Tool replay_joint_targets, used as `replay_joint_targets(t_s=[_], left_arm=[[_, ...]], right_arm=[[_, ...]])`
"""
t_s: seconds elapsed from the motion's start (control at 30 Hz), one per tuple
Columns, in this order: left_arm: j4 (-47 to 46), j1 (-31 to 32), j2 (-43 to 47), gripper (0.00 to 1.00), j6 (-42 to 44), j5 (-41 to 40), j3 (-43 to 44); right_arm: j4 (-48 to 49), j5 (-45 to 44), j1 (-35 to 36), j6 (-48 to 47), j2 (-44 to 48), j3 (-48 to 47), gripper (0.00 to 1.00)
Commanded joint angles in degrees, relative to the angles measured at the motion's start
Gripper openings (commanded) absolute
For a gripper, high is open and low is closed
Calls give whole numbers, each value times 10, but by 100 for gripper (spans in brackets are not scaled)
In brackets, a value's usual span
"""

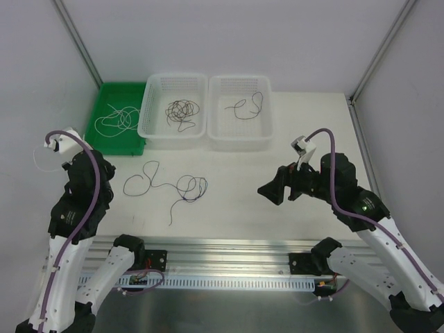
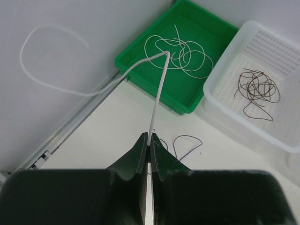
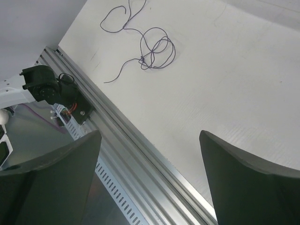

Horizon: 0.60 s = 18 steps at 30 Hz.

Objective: Untangle the cables
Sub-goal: Place the cable in the bin.

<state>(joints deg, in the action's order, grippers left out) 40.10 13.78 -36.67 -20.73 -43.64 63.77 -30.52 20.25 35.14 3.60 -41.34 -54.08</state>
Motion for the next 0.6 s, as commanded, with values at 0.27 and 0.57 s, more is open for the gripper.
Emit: replay_joint_targets(t_s=[0.27, 0.57], left_arm=[[-22, -29, -75, 0, 55, 53, -9], [-32, -46, -143, 0, 91, 68, 104]], right_arm=[[-44, -34, 2, -32, 21, 16, 90], [-69, -57, 2, -57, 35, 31, 90]])
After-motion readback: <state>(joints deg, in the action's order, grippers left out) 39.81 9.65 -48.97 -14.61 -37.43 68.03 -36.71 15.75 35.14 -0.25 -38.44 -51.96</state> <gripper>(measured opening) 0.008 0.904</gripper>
